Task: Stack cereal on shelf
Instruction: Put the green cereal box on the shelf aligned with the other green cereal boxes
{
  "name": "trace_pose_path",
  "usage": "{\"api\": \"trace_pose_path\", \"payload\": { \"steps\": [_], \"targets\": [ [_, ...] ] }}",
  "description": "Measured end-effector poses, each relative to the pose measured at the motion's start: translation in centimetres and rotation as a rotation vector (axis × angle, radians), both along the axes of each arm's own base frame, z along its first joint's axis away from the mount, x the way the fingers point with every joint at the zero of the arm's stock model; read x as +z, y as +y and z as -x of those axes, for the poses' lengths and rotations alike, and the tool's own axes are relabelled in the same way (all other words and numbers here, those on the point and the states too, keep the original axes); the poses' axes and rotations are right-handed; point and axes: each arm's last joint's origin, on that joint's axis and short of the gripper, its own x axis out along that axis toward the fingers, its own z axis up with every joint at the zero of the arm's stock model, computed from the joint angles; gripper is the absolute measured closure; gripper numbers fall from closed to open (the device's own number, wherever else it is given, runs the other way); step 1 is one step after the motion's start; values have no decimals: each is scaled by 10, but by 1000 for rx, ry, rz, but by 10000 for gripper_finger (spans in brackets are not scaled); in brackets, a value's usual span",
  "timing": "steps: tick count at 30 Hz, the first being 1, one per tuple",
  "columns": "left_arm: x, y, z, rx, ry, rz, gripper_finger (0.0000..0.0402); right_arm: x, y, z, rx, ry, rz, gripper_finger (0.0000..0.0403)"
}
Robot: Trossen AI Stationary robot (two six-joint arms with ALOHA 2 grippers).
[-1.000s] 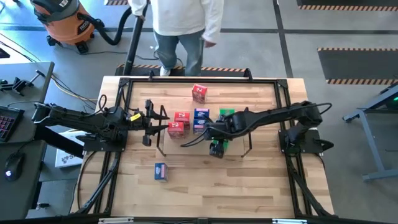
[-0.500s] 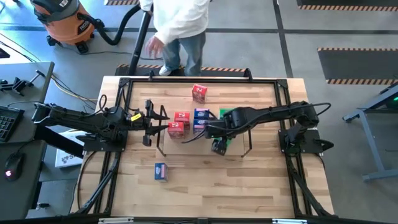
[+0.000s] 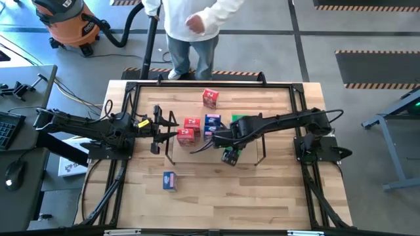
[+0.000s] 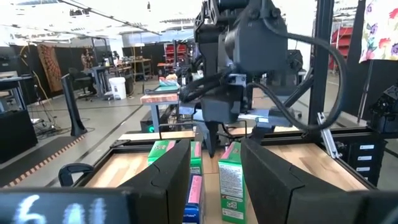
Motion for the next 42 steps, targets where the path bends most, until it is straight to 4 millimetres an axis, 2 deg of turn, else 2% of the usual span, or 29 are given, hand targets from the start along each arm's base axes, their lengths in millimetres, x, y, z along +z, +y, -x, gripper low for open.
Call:
{"api": "trace_pose_path", "payload": {
  "steps": [5, 12, 18, 27, 42],
  "targets": [
    [0, 0, 0, -1, 0, 8, 271, -12, 1, -6, 25, 40, -5, 119],
    [0, 0, 0, -2, 0, 8, 271, -11, 1, -4, 57, 54, 2, 167],
    [0, 0, 0, -2, 0, 8, 271, -11, 0, -2, 152, 71, 30, 199],
    [0, 0, 0, -1, 1, 7, 271, -8, -4, 3, 259, 120, 93, 203],
    [0, 0, 0, -1, 0, 8, 271, -7, -1, 7, 296, 150, 162, 202]
  ]
}}
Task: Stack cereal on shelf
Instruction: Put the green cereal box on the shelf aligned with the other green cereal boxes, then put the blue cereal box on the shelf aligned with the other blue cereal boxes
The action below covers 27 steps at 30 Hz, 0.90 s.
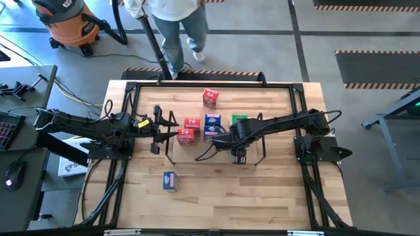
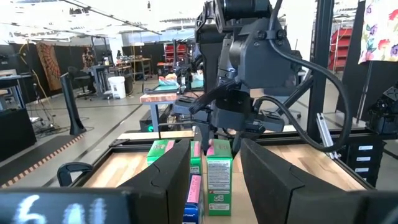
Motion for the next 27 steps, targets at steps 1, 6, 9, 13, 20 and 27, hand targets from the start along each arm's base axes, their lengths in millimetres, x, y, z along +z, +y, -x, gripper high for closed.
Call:
{"api": "trace_pose_path", "payload": {
  "steps": [1, 6, 9, 13, 20, 27],
  "targets": [
    [0, 0, 0, 0, 0, 0, 271, 0, 0, 0, 2, 0, 0, 202],
    [0, 0, 0, 0, 0, 0, 271, 0, 0, 0, -2, -3, -2, 202],
    [0, 0, 0, 0, 0, 0, 271, 1, 0, 0, -5, -6, -3, 202],
    [0, 0, 0, 0, 0, 0, 271, 4, 0, 2, -5, -13, -6, 202],
    [0, 0, 0, 1, -2, 4, 271, 18, 1, 2, -20, -49, -34, 162],
    [-2, 0, 0, 9, 24, 7, 271, 49, 0, 5, -11, -98, -51, 141]
  ]
}}
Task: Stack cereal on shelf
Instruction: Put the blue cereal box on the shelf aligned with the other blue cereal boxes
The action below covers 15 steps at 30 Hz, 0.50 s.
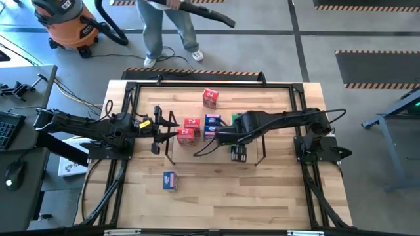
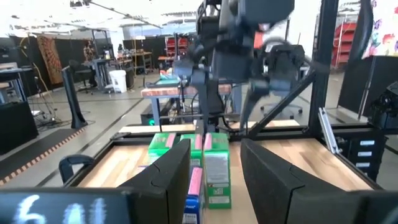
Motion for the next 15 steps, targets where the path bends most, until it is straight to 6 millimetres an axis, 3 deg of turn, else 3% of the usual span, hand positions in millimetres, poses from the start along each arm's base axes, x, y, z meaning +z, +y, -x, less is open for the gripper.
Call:
{"api": "trace_pose_path", "payload": {
  "steps": [5, 11, 13, 15],
  "targets": [
    [-1, 1, 0, 39, 5, 2, 271, 7, 4, 3, 26, -5, 15, 211],
    [1, 1, 0, 46, -14, 5, 276, -20, 21, -7, 157, -114, 56, 374],
    [2, 1, 0, 32, -17, 5, 286, -23, 25, -3, 173, -205, 60, 391],
    [3, -1, 0, 4, -30, 4, 304, -26, 25, 2, 168, -315, 77, 379]
  ]
}}
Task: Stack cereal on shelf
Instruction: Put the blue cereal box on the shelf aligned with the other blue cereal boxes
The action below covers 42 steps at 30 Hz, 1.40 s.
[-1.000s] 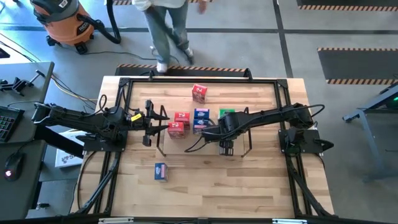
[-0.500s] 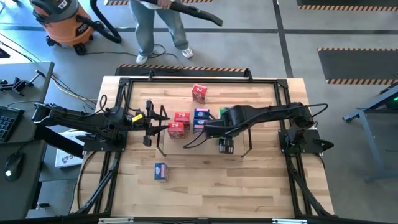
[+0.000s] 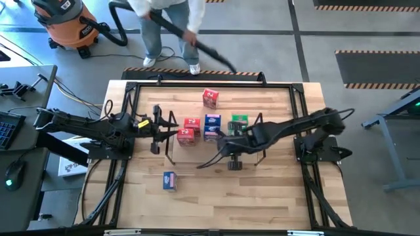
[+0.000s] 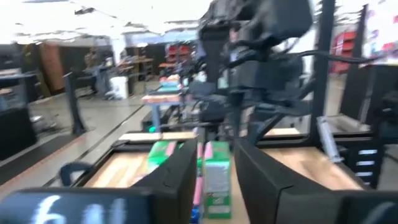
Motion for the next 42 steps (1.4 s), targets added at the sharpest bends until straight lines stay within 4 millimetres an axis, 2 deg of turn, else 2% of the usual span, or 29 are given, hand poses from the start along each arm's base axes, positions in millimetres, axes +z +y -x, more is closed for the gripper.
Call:
{"api": "trace_pose_path", "payload": {
  "steps": [3, 8, 12, 16, 20, 24, 30, 33, 38, 42],
  "targets": [
    [3, -4, 0, -58, -30, -1, 337, -8, -2, 12, -4, -173, 3, 375],
    [10, -13, -3, -199, -124, 59, 393, -29, -7, 28, 84, -483, 2, 399],
    [13, -22, -8, -354, -161, 202, 392, -46, -19, 40, 116, -658, 39, 397],
    [8, -29, -24, -368, -37, 377, 384, -61, -28, 51, 136, -713, 40, 398],
    [8, -42, -47, -268, 142, 423, 390, -68, -33, 59, 149, -741, 69, 402],
    [25, -58, -63, -103, 438, 518, 396, -64, -37, 64, 181, -754, 92, 402],
    [70, -89, -69, 145, 805, 746, 354, -59, -44, 69, 200, -749, 77, 402],
    [81, -106, -71, 284, 994, 886, 318, -63, -47, 70, 187, -704, 70, 402],
    [76, -134, -77, 527, 1277, 1064, 255, -70, -54, 70, 163, -646, 53, 402],
    [64, -153, -84, 659, 1296, 1198, 210, -75, -57, 71, 205, -634, -14, 402]
  ]
}}
